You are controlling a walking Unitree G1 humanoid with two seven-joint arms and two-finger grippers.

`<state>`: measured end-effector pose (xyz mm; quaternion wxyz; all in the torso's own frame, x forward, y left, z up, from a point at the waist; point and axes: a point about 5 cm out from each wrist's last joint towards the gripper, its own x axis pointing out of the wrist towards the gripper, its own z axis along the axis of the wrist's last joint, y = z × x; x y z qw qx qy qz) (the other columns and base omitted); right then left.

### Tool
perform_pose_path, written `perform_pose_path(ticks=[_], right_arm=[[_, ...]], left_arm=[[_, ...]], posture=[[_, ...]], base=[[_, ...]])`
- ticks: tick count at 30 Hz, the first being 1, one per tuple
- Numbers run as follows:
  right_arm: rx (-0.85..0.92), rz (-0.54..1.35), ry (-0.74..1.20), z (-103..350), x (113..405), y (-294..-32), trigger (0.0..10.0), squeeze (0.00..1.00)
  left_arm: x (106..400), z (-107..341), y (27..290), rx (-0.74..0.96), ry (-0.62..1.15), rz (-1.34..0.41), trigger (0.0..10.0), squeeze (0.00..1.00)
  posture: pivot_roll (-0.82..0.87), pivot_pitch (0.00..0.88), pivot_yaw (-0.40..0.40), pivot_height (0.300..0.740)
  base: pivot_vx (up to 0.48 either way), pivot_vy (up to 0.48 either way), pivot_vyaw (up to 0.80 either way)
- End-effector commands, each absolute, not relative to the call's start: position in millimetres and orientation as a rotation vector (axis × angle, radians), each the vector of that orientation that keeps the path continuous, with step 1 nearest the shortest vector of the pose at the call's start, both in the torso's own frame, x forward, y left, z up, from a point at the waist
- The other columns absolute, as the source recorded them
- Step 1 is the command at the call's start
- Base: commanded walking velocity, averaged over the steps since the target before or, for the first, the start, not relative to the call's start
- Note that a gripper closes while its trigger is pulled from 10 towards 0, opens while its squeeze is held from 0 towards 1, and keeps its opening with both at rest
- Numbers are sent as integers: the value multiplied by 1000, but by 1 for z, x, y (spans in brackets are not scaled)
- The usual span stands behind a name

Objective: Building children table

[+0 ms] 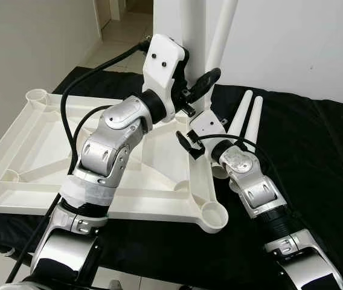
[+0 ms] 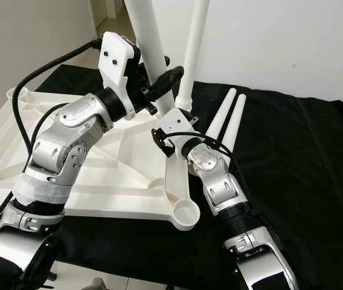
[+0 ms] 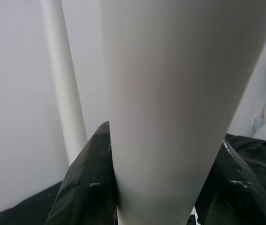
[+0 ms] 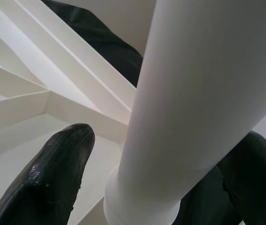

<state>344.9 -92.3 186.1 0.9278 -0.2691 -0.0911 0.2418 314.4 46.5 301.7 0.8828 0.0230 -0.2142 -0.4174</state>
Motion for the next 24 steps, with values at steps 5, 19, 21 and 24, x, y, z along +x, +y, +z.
perform_pose_path(ticks=[5, 19, 21, 24], right_arm=[[-522, 441, -244, 179, 348, -100, 10000, 0], [-499, 444, -371, 186, 350, -97, 10000, 0], [-489, 445, -379, 188, 352, -97, 10000, 0], [-484, 452, -390, 190, 352, -96, 10000, 0]], left_arm=[[311, 321, 54, -17, -508, -830, 10000, 0], [308, 320, 52, -30, -498, -849, 10000, 0], [307, 320, 51, -31, -495, -855, 10000, 0], [307, 319, 50, -31, -492, -857, 10000, 0]], posture=[[23, 18, -31, 740], [28, 21, -29, 740], [28, 22, -29, 740], [29, 23, -30, 740]], base=[[0, 0, 0], [0, 0, 0], [0, 0, 0], [0, 0, 0]])
